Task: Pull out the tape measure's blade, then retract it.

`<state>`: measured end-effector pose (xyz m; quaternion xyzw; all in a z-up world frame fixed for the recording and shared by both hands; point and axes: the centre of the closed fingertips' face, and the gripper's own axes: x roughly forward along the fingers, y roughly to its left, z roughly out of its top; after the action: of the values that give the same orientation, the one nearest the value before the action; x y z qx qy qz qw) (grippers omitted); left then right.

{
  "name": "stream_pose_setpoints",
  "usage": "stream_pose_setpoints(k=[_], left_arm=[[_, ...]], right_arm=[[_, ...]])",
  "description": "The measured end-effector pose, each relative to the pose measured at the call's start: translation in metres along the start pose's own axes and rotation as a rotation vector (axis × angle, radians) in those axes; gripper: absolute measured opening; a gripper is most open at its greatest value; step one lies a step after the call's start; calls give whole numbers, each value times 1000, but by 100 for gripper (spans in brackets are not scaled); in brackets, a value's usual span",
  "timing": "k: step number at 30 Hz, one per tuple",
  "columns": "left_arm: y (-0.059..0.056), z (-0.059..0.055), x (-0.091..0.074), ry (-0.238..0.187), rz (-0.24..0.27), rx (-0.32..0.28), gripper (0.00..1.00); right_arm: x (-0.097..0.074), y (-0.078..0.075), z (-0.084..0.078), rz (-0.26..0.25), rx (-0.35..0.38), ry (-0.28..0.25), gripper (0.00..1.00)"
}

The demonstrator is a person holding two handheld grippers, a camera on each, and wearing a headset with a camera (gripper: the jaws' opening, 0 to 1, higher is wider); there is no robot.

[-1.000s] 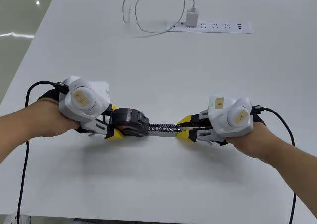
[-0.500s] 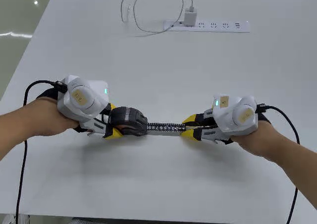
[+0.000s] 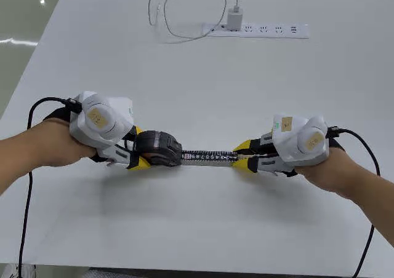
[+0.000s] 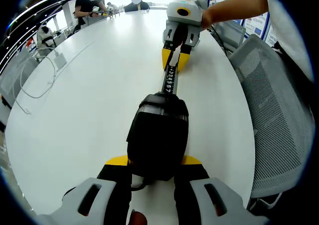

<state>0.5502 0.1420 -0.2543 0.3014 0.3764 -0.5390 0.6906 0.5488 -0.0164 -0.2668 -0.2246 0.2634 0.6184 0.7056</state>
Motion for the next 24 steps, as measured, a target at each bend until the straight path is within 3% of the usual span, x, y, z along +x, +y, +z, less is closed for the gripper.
stream_pose_setpoints(k=[24], left_arm=[[0,0,1,5,1,-2,28]], right_arm=[[-12,-4,-9,-14,1,13,8]])
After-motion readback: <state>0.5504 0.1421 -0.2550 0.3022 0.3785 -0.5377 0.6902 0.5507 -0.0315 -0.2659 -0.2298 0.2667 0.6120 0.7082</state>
